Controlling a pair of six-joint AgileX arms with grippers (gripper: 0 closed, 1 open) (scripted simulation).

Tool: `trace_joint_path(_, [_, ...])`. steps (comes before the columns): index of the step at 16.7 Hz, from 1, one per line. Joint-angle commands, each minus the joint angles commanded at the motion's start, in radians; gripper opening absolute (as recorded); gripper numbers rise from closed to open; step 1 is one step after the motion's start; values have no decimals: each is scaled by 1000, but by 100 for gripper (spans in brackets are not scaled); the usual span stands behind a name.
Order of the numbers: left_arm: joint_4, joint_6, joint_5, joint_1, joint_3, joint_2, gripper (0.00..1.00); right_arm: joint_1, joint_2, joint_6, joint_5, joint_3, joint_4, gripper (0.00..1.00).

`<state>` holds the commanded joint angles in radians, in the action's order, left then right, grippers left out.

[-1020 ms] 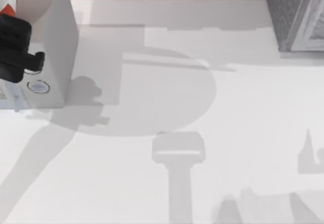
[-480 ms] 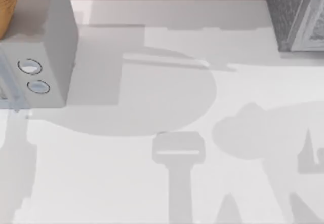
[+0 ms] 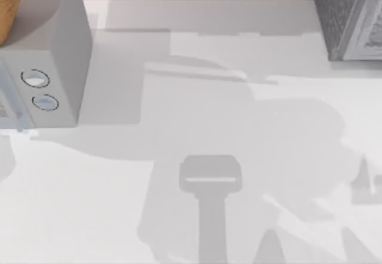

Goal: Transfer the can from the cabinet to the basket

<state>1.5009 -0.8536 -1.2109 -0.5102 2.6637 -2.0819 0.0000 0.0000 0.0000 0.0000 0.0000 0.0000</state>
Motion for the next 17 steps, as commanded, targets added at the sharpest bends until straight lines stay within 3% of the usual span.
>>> trace_joint_path(4, [47,-60,-110,-63,109,-80,0,0,0,0,0,0,0,100])
trace_joint_path(10, [43,-59,-107,-59,98,-86,0,0,0,0,0,0,0,100])
trace_joint_path(13, [-23,-22,-95,-45,33,-54,0,0,0,0,0,0,0,100])
trace_joint_path(17, [-253,76,-60,-7,-191,33,0,0,0,0,0,0,0,100])
